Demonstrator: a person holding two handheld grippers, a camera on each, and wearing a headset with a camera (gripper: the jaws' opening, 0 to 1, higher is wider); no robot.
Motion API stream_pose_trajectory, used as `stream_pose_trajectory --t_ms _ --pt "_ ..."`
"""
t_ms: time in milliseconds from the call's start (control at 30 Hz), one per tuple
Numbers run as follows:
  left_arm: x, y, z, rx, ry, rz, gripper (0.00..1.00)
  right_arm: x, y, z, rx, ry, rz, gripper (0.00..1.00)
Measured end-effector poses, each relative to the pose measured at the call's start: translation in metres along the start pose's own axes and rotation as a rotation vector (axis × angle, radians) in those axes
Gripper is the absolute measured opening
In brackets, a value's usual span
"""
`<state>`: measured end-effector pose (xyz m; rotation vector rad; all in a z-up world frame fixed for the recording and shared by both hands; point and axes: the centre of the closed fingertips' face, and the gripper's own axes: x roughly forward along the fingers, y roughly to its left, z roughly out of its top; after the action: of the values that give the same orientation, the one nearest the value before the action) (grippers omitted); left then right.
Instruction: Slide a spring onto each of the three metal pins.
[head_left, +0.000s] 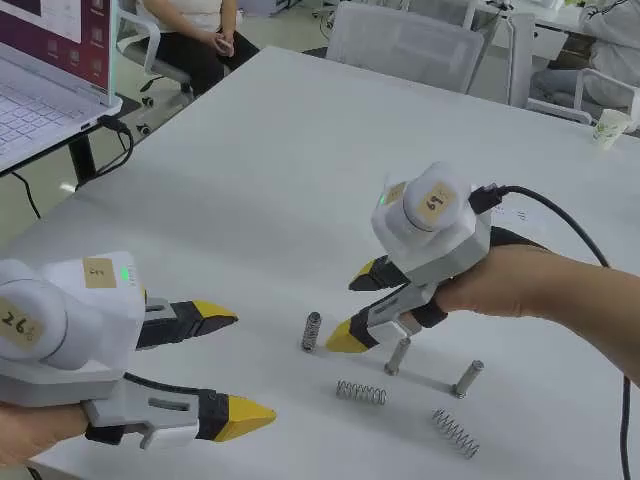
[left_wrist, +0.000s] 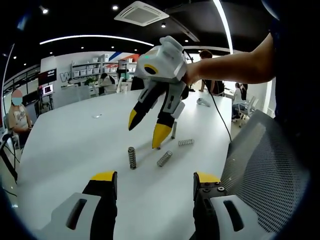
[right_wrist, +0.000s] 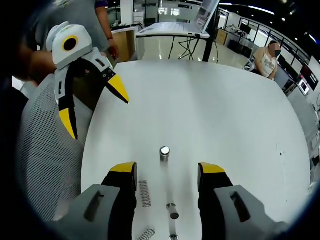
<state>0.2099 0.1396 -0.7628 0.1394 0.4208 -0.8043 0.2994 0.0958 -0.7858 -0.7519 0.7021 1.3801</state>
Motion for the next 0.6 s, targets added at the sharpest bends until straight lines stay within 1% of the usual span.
stream_pose_trajectory --t_ms 133,200,267,300,367,400,500,600 --pt "0.0 -0.003 0.002 0.007 0.011 -0.005 0.57 -0.006 -0.003 0.001 0.019 -0.043 -0.018 0.5" --pt "-0.001 -0.003 0.004 0.011 0.011 -0.005 0.57 -0.01 -0.005 -0.001 0.029 -0.051 -0.024 0.5" --pt "0.0 -0.003 0.006 0.015 0.013 -0.007 0.57 -0.014 -0.007 -0.001 0.035 -0.073 -0.036 0.51" --pt "0.001 -0.003 0.007 0.018 0.016 -0.008 0.57 -0.016 -0.008 -0.002 0.039 -0.074 -0.041 0.51" --pt "0.003 -0.004 0.009 0.022 0.021 -0.013 0.57 -0.022 -0.01 -0.005 0.049 -0.09 -0.054 0.52" --pt "0.004 -0.004 0.01 0.028 0.025 -0.016 0.57 -0.026 -0.013 -0.006 0.052 -0.102 -0.069 0.52" --pt "0.007 -0.006 0.012 0.034 0.028 -0.025 0.57 -0.035 -0.014 -0.01 0.071 -0.122 -0.085 0.53" --pt "0.012 -0.007 0.012 0.038 0.034 -0.036 0.57 -0.046 -0.018 -0.016 0.089 -0.149 -0.117 0.53"
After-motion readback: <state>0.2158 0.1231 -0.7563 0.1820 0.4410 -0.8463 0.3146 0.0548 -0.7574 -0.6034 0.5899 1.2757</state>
